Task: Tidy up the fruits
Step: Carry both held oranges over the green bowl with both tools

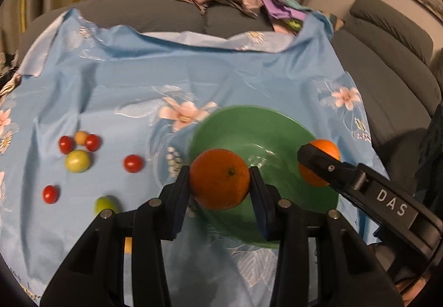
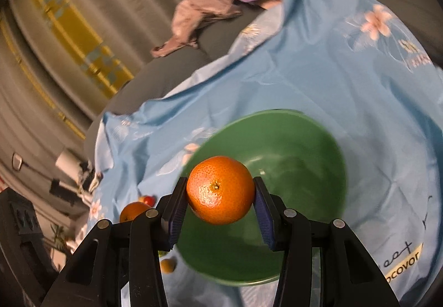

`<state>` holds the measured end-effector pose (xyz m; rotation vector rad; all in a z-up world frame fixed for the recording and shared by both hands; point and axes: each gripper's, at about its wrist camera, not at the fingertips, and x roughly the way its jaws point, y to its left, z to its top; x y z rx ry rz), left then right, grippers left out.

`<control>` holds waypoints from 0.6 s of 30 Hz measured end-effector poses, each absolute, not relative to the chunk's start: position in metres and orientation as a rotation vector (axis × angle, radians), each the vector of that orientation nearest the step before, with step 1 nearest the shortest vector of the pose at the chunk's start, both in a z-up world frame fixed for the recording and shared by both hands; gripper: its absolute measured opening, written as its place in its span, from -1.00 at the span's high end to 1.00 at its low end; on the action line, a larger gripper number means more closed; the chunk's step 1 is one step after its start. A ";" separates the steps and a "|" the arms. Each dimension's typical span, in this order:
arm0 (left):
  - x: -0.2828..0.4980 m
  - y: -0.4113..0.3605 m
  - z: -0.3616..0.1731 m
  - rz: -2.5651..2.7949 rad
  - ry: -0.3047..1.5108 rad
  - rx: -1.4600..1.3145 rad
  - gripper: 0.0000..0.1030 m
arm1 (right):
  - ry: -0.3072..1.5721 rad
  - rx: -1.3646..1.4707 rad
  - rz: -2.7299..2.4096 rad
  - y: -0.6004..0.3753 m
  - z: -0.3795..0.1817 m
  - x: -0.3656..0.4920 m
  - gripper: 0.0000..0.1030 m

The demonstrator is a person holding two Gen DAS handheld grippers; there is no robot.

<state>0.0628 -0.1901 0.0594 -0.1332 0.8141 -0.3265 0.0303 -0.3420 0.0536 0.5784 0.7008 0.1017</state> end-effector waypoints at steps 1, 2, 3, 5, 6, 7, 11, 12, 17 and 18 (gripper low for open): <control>0.065 -0.191 0.059 -0.329 0.828 -0.137 0.20 | 0.704 0.592 0.100 -0.347 0.051 0.030 0.07; 0.069 -0.194 0.058 -0.332 0.842 -0.137 0.20 | 0.710 0.608 0.101 -0.352 0.047 0.030 0.07; 0.071 -0.197 0.058 -0.336 0.848 -0.124 0.19 | 0.719 0.618 0.097 -0.357 0.044 0.031 0.07; 0.074 -0.203 0.059 -0.343 0.847 -0.091 0.19 | 0.731 0.618 0.075 -0.361 0.041 0.035 0.07; 0.076 -0.206 0.059 -0.348 0.848 -0.081 0.19 | 0.736 0.620 0.065 -0.363 0.040 0.036 0.07; 0.078 -0.208 0.058 -0.359 0.852 -0.072 0.19 | 0.741 0.623 0.055 -0.364 0.038 0.038 0.07; 0.081 -0.216 0.049 -0.399 0.876 -0.044 0.19 | 0.763 0.616 0.043 -0.363 0.035 0.041 0.07; 0.082 -0.217 0.045 -0.405 0.886 -0.047 0.20 | 0.765 0.614 0.038 -0.364 0.035 0.041 0.07; 0.083 -0.219 0.033 -0.427 0.899 -0.069 0.19 | 0.774 0.584 0.005 -0.362 0.036 0.044 0.07; 0.083 -0.220 0.032 -0.419 0.905 -0.063 0.20 | 0.776 0.582 0.004 -0.361 0.036 0.045 0.07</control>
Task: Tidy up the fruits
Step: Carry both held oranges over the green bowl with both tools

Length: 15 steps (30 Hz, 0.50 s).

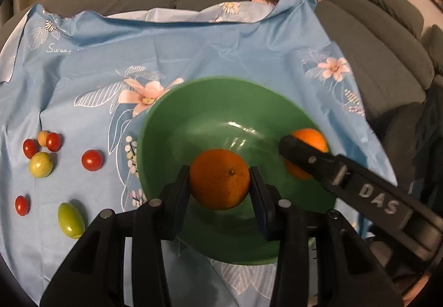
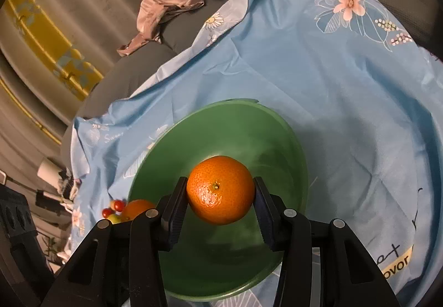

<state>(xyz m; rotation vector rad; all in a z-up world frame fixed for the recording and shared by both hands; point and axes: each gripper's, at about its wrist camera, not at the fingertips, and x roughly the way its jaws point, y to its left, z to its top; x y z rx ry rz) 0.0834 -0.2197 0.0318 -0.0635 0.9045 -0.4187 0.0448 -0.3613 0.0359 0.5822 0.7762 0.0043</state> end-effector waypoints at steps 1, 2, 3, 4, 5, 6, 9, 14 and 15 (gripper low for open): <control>0.085 -0.219 0.031 -0.412 0.908 -0.063 0.20 | 0.778 0.576 0.004 -0.360 0.036 0.046 0.07; 0.086 -0.218 0.030 -0.411 0.909 -0.073 0.20 | 0.780 0.566 0.005 -0.358 0.036 0.047 0.07; 0.088 -0.216 0.030 -0.414 0.910 -0.086 0.19 | 0.783 0.557 0.005 -0.357 0.036 0.048 0.07; 0.089 -0.215 0.030 -0.416 0.910 -0.094 0.19 | 0.786 0.549 0.002 -0.356 0.036 0.049 0.07; 0.089 -0.214 0.031 -0.419 0.909 -0.101 0.20 | 0.789 0.538 -0.010 -0.354 0.036 0.049 0.07; 0.089 -0.215 0.031 -0.418 0.910 -0.096 0.19 | 0.789 0.533 -0.018 -0.354 0.036 0.049 0.06; 0.089 -0.217 0.030 -0.421 0.914 -0.086 0.19 | 0.787 0.522 -0.019 -0.353 0.036 0.050 0.06; 0.086 -0.219 0.031 -0.432 0.926 -0.060 0.11 | 0.802 0.499 -0.058 -0.350 0.037 0.051 0.06; 0.085 -0.217 0.032 -0.437 0.926 -0.059 0.01 | 0.805 0.496 -0.065 -0.349 0.037 0.052 0.06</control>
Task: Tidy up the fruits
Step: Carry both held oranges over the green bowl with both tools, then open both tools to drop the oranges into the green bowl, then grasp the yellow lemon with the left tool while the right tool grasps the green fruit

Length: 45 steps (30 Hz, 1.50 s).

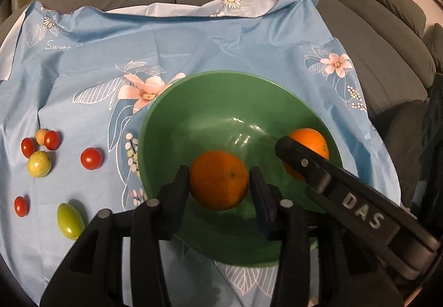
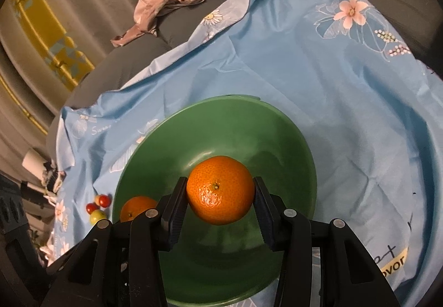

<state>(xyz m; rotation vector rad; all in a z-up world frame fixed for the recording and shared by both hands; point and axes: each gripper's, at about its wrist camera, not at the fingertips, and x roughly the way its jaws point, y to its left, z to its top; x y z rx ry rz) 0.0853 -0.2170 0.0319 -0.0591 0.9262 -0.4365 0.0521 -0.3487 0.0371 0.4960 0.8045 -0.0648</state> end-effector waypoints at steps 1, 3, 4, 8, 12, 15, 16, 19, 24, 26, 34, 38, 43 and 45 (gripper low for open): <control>0.082 -0.213 0.036 -0.448 0.915 -0.061 -0.03 | 0.797 0.489 -0.070 -0.348 0.039 0.052 0.02; 0.079 -0.205 0.042 -0.447 0.892 -0.066 -0.12 | 0.754 0.471 -0.054 -0.344 0.046 0.049 -0.23; 0.078 -0.200 0.045 -0.444 0.879 -0.067 -0.17 | 0.739 0.465 -0.043 -0.343 0.049 0.048 -0.26; 0.073 -0.169 0.060 -0.358 0.850 -0.107 -0.26 | 0.668 0.427 -0.052 -0.334 0.062 0.043 -0.40; 0.061 -0.127 0.073 -0.284 0.815 -0.201 -0.39 | 0.659 0.381 -0.070 -0.324 0.064 0.047 -0.46; 0.048 -0.091 0.075 -0.180 0.802 -0.235 -0.40 | 0.634 0.329 -0.110 -0.314 0.064 0.055 -0.46; 0.041 -0.077 0.073 -0.134 0.796 -0.252 -0.42 | 0.622 0.307 -0.131 -0.311 0.064 0.058 -0.46; 0.028 -0.038 0.055 0.021 0.792 -0.266 -0.45 | 0.602 0.249 -0.184 -0.300 0.062 0.066 -0.46; 0.033 0.006 0.031 0.160 0.844 -0.302 -0.45 | 0.619 0.119 -0.209 -0.281 0.052 0.077 -0.46; 0.035 0.019 0.025 0.154 0.851 -0.349 -0.45 | 0.629 0.004 -0.218 -0.269 0.046 0.081 -0.46; 0.044 0.020 0.005 0.120 0.910 -0.377 -0.44 | 0.665 -0.089 -0.258 -0.254 0.045 0.074 -0.46; 0.043 0.022 0.007 0.123 0.902 -0.368 -0.44 | 0.751 -0.031 -0.253 -0.265 0.040 0.061 -0.46; 0.043 0.026 0.008 0.109 0.900 -0.398 -0.44 | 0.754 0.047 -0.171 -0.268 0.049 0.052 -0.46; 0.044 0.027 0.012 0.100 0.889 -0.406 -0.44 | 0.717 0.083 -0.113 -0.262 0.060 0.044 -0.46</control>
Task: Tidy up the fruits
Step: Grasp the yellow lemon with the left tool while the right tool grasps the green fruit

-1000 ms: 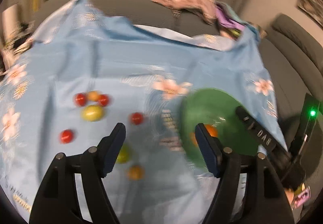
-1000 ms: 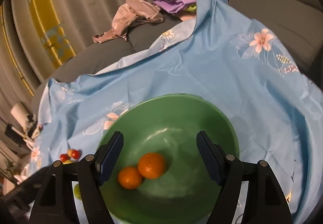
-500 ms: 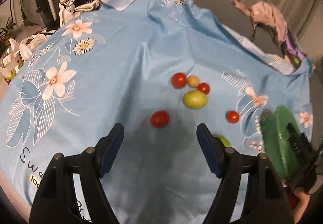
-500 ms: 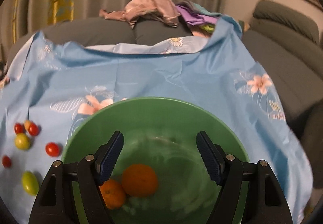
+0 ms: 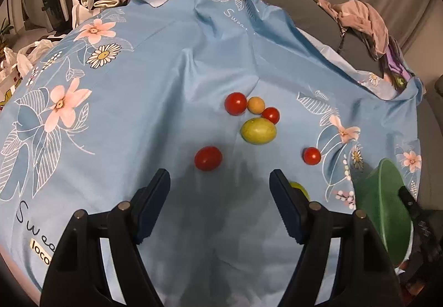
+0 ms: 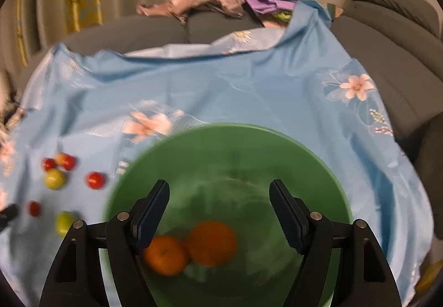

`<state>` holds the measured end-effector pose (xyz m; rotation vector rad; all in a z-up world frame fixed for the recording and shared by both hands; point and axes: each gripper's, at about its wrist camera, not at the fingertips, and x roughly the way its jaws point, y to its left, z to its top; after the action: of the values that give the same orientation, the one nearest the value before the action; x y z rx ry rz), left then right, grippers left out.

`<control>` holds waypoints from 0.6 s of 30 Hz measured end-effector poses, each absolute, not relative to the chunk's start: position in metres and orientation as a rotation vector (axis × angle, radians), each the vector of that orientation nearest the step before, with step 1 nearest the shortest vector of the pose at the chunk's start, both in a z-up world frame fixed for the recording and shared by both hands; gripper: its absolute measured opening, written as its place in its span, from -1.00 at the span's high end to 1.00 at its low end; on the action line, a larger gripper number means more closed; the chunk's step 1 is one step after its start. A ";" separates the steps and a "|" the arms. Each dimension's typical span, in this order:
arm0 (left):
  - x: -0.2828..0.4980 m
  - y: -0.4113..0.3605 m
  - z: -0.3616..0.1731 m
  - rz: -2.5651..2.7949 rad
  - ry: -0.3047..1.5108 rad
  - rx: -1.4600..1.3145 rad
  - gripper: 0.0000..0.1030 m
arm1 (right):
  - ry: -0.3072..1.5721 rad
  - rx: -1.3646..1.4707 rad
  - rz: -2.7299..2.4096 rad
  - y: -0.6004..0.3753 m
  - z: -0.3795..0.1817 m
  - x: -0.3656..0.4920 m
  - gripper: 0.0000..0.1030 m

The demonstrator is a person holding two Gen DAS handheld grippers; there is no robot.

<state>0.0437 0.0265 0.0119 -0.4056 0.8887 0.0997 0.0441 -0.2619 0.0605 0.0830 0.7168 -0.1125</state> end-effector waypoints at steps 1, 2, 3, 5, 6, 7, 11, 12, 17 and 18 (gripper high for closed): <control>0.044 0.027 0.013 0.097 0.884 -0.408 -0.44 | 0.693 0.097 -0.076 -0.257 0.067 0.040 -0.46; 0.045 0.027 0.015 0.095 0.877 -0.411 -0.44 | 0.663 0.115 -0.015 -0.249 0.076 0.035 -0.46; 0.046 0.028 0.016 0.096 0.872 -0.412 -0.44 | 0.644 0.135 0.058 -0.240 0.082 0.030 -0.46; 0.046 0.030 0.017 0.098 0.851 -0.412 -0.42 | 0.642 0.172 0.207 -0.222 0.087 0.027 -0.46; 0.047 0.031 0.018 0.098 0.843 -0.409 -0.42 | 0.664 0.187 0.293 -0.210 0.086 0.028 -0.46; 0.050 0.032 0.019 0.094 0.835 -0.402 -0.41 | 0.689 0.194 0.348 -0.199 0.084 0.030 -0.46; 0.066 0.037 0.022 0.035 0.824 -0.444 -0.18 | 0.808 0.158 0.496 -0.147 0.062 0.047 -0.34; 0.069 0.037 0.020 0.025 0.827 -0.457 -0.02 | 0.835 0.129 0.481 -0.137 0.054 0.053 -0.19; 0.099 0.036 0.001 -0.009 0.922 -0.488 0.10 | 0.980 0.084 0.433 -0.120 0.018 0.087 -0.07; 0.105 0.035 -0.001 -0.021 0.928 -0.505 0.10 | 0.987 0.077 0.418 -0.121 0.015 0.091 -0.07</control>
<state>0.1048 0.0350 -0.0010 -0.5046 0.9282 -0.0212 0.0906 -0.1209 0.0148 0.0774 0.9871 0.4176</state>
